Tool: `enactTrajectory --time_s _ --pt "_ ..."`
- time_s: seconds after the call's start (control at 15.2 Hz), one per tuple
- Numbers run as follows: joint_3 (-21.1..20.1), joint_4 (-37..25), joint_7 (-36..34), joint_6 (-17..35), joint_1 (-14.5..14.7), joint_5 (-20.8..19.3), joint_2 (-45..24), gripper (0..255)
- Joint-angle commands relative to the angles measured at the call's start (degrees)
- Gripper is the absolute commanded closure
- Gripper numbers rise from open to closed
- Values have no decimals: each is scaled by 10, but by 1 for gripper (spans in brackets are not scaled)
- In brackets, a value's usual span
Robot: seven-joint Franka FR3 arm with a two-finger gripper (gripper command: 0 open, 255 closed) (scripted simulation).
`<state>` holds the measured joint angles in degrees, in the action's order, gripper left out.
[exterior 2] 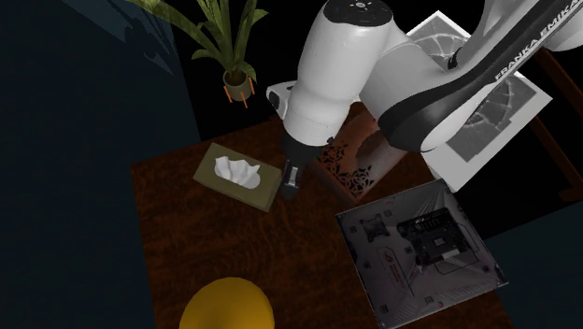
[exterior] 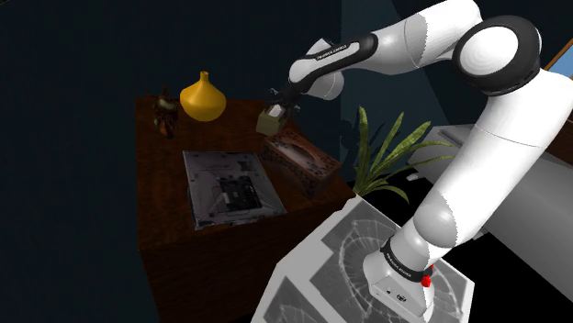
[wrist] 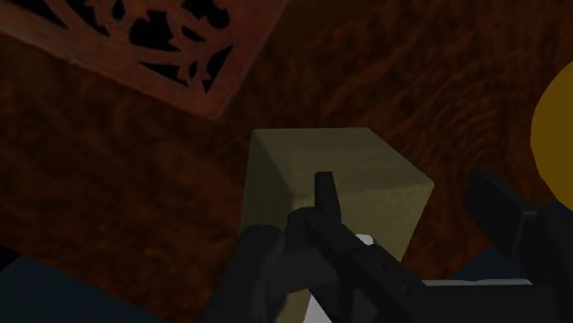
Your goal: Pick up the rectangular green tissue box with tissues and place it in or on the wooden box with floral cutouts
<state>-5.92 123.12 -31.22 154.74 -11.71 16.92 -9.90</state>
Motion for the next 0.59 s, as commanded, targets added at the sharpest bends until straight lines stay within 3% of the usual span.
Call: enactTrajectory --time_s 0.0,0.33,0.53 --pt "-11 -1 78 15 -26 54 2 0" --pt "-53 -32 340 24 -117 247 -6 0" --pt "-58 -44 344 38 -114 250 -30 0"
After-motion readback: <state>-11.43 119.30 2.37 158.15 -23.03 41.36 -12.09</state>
